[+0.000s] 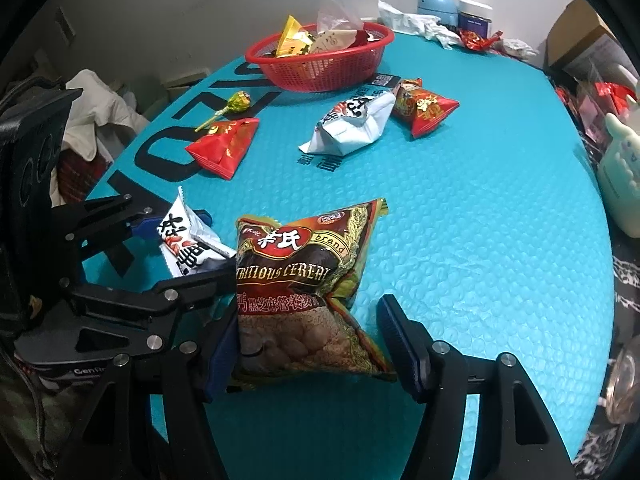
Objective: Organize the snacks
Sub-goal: 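Lift the cereal bag with the right tool while the left tool lifts the white wrapper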
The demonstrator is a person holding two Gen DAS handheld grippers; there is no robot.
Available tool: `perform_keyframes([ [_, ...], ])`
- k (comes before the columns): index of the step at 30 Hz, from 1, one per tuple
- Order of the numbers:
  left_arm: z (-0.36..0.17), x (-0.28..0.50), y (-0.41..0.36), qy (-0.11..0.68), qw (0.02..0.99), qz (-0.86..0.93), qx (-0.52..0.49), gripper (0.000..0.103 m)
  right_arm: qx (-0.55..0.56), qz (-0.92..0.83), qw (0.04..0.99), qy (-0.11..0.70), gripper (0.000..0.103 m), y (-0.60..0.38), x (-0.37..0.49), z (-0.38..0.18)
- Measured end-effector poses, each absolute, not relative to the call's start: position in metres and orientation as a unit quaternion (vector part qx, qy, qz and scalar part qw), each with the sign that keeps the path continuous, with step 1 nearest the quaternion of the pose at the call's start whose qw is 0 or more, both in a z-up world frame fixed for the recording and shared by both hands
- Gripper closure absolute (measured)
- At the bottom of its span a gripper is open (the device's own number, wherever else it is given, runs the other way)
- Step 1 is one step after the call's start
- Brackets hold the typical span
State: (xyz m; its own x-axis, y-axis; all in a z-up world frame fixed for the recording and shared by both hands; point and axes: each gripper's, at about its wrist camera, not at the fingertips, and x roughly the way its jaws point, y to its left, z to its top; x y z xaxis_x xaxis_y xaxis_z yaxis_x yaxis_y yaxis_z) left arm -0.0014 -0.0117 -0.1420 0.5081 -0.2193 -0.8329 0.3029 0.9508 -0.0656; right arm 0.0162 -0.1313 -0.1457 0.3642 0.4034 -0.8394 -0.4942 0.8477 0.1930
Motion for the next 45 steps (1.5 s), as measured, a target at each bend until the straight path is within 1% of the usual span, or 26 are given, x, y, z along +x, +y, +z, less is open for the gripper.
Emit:
perform_keyframes([
  [1, -0.142, -0.002, -0.011, 0.473, 0.867, -0.150, 0.041, 0.050, -0.045, 0.273, 0.825, 0.492, 0.042, -0.131, 0.015, -0.145],
  [2, -0.141, -0.002, -0.011, 0.475, 0.866, -0.150, 0.038, 0.050, -0.044, 0.274, 0.826, 0.490, 0.045, -0.132, 0.015, -0.145],
  [4, -0.141, -0.002, -0.010, 0.476, 0.866, -0.149, 0.033, 0.050, -0.046, 0.274, 0.829, 0.485, 0.047, -0.132, 0.013, -0.143],
  [5, -0.141, -0.003, -0.010, 0.477, 0.866, -0.150, 0.031, 0.050, -0.046, 0.276, 0.830, 0.482, 0.052, -0.132, 0.012, -0.142],
  [9, -0.140, -0.004, -0.009, 0.478, 0.865, -0.150, 0.023, 0.050, -0.047, 0.274, 0.835, 0.475, 0.054, -0.133, 0.009, -0.140],
  [22, -0.131, -0.017, -0.009, 0.468, 0.870, -0.156, 0.006, 0.051, -0.021, 0.258, 0.847, 0.464, 0.054, -0.150, -0.013, -0.135],
  [45, -0.090, -0.044, -0.028, 0.421, 0.892, -0.165, 0.006, 0.051, 0.004, 0.263, 0.866, 0.424, 0.055, -0.172, -0.045, -0.109],
])
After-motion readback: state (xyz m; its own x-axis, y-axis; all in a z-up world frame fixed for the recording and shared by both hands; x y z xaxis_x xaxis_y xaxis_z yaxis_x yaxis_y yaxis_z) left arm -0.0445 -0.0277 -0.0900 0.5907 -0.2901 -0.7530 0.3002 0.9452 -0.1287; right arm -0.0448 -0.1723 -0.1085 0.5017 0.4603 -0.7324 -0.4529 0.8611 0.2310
